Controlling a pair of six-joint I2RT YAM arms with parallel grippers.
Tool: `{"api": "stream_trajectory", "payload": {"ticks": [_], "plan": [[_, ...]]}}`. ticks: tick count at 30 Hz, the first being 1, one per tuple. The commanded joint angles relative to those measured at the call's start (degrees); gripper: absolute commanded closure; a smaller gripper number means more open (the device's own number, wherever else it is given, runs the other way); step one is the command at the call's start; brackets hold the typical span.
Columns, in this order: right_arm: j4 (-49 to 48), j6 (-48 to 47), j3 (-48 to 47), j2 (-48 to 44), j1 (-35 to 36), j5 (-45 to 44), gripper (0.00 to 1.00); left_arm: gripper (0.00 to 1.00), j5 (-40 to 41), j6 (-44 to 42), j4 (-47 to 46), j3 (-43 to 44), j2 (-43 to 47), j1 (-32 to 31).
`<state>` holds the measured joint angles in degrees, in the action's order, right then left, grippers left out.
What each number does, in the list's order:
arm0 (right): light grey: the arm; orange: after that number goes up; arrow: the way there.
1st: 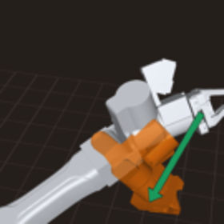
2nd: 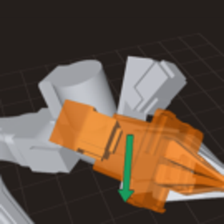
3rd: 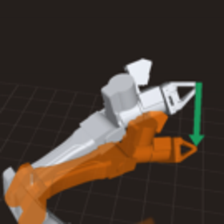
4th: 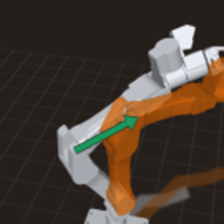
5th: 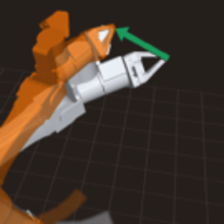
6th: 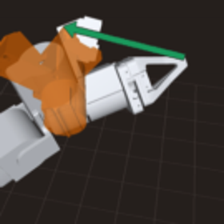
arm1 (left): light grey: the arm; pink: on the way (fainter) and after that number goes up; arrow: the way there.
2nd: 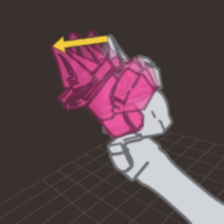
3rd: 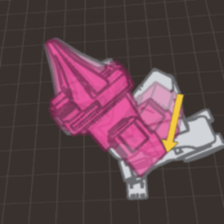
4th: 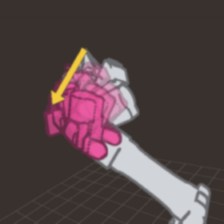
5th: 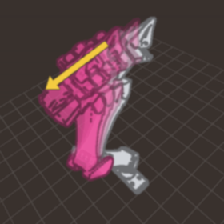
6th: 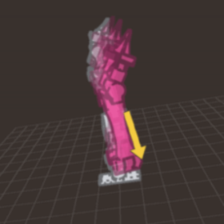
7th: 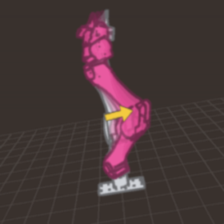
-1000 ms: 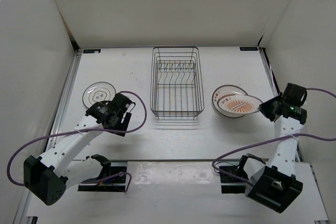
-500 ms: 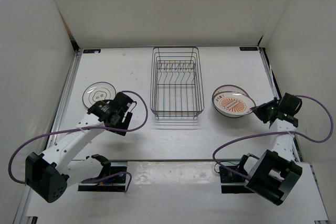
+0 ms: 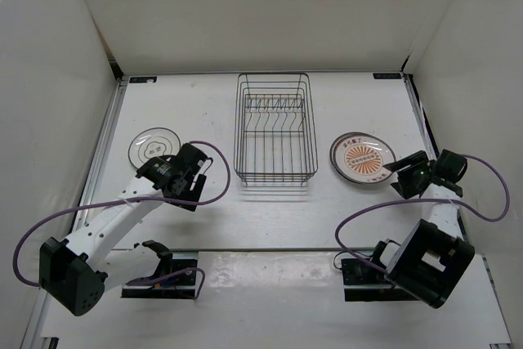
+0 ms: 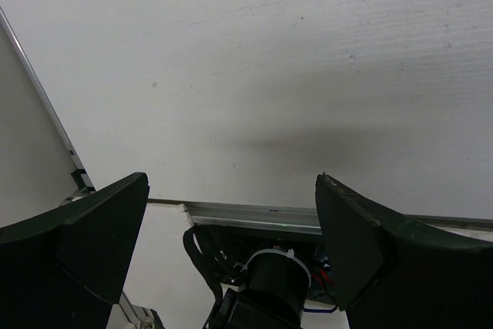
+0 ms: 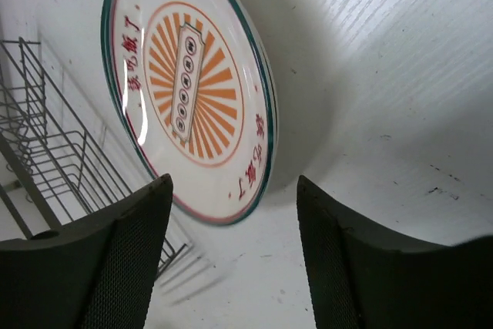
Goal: Unload the plates from the dish rack
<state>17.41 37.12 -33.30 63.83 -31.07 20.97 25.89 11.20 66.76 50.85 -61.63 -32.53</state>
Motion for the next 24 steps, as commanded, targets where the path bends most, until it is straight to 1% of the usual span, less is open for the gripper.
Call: {"api": "stream_trajectory", "payload": {"ticks": [1, 2, 3, 7, 8, 9, 11, 12, 13, 14, 15, 17, 18, 19, 20, 21, 22, 23, 24], "plan": [[-0.36, -0.12, -3.69, 1.81, -0.31, -0.41, 0.31, 0.0, 0.65, -0.04, -1.2, 1.01, 0.89, -0.25], [0.16, -0.04, -4.05, 2.0, -0.22, -0.41, 0.28, 0.0, 0.65, -0.04, -1.2, 0.74, 0.98, -0.25], [0.52, 0.66, -5.36, 2.34, -0.31, -0.58, 0.1, 0.0, 0.65, 0.05, -1.2, 0.74, 1.07, -0.25], [7.1, 3.3, -7.57, 0.86, -0.22, -4.0, 0.1, 0.0, 0.74, 0.14, -1.28, 0.57, 1.6, -0.16], [10.94, 5.13, -7.57, 0.16, -0.13, -4.88, 0.1, 0.0, 0.74, 0.14, -1.37, 0.48, 1.68, -0.25], [12.28, 5.67, -7.48, -3.24, -0.04, -8.37, 0.1, 0.0, 1.0, 0.05, -1.46, 0.74, 1.68, -0.25], [17.46, 7.77, -7.31, -5.81, 0.13, -8.93, 0.1, 0.0, 1.36, -0.13, -0.59, 1.7, 1.42, -0.25], [20.44, 8.05, -7.48, -9.48, 0.13, -6.49, 0.1, 0.0, 1.27, -0.13, -0.06, 5.19, 1.42, -0.25], [22.3, 8.05, -8.18, -10.47, -0.04, -5.25, 0.1, 0.0, 1.01, -0.39, 0.9, 6.62, 1.33, -0.34], [26.41, 7.27, -8.71, -12.14, 0.04, -3.93, 0.1, 0.0, 0.83, -0.13, 1.17, 7.85, 1.33, -0.25], [30.71, 6.56, -8.97, -12.76, 0.13, 0.34, 0.1, 0.0, 0.74, 0.22, 1.18, 11.52, 1.25, -0.16], [34.6, 4.64, -9.07, -15.57, 0.39, 4.23, 0.1, 0.0, 0.57, 1.89, -0.14, 14.09, 1.24, -0.25], [34.71, 4.19, -8.02, -16.63, 0.74, 7.56, 0.1, 0.0, 0.13, 2.24, -2.06, 15.06, 1.59, -0.25], [34.88, 2.97, -8.18, -18.64, 1.1, 8.64, 0.1, 0.0, -0.13, 3.9, -4.95, 15.33, 2.9, -0.34], [37.41, 2.43, -8.79, -18.83, 1.53, 10.47, 0.1, 0.0, -0.05, 4.87, -6.11, 15.68, 3.35, -0.25], [38.57, 1.47, -10.71, -18.83, 1.63, 11.97, 0.1, 0.0, 0.04, 6.36, -9.34, 15.51, 4.4, -0.25], [39.88, -1.67, -13.26, -18.22, 1.8, 12.51, 0.1, 0.0, 0.47, 7.16, -12.85, 14.81, 5.02, -0.25], [42.59, -2.57, -14.85, -17.96, 2.32, 12.78, 0.1, 0.0, 3.26, 9.6, -14.28, 14.2, 7.37, -0.25], [44.88, -3.28, -18.26, -17.26, 2.94, 12.0, 0.1, 0.0, 3.64, 9.37, -17.95, 12.27, 8.44, -0.25]]}}
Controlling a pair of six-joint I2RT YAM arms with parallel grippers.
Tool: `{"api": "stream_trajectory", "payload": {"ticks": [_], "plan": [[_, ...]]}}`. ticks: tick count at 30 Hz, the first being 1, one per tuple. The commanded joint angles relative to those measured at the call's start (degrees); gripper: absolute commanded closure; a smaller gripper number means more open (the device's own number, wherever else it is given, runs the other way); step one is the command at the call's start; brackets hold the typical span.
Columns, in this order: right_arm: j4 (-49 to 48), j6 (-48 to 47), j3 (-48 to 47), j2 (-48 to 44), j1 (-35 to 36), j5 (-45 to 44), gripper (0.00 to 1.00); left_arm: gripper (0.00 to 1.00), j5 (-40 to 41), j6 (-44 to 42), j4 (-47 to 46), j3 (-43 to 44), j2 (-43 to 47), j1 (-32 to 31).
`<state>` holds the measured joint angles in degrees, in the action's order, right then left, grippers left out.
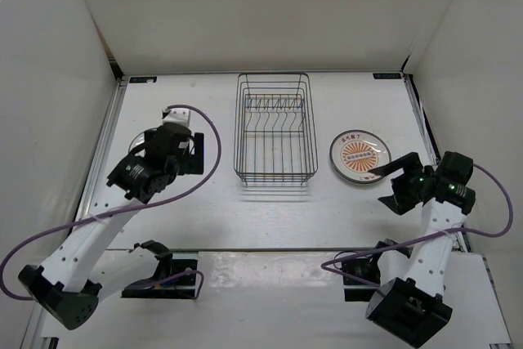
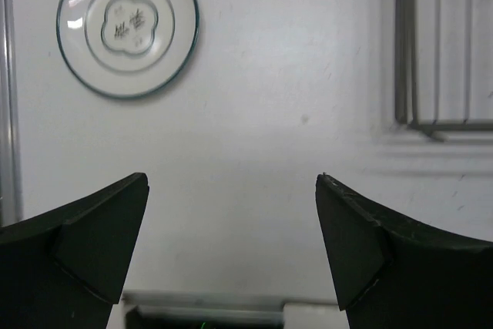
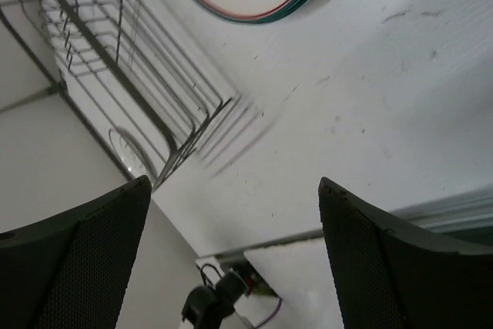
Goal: Unload the plates from the dish rack
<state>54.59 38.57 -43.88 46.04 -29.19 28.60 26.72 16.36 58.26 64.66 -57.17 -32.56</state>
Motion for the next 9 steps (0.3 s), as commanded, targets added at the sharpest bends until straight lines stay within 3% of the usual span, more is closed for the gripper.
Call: {"api": "stream_trajectory", "payload": {"ticks": [1, 4, 9], "plan": [[9.21, -6.9, -11.37, 1.5, 1.67, 4.01, 0.1, 0.0, 3.33, 3.25, -14.61, -5.21, 5.21, -0.23], [12.64, -8.85, -23.04, 3.79, 5.27, 1.47, 0.1, 0.0, 4.92, -2.9, -25.8, -14.43, 11.54, -0.23], [13.52, -8.95, -31.96, 6.34, 6.69, 0.23, 0.1, 0.0, 8.59, -9.32, -13.89, -11.32, 7.69, 0.12]]}}
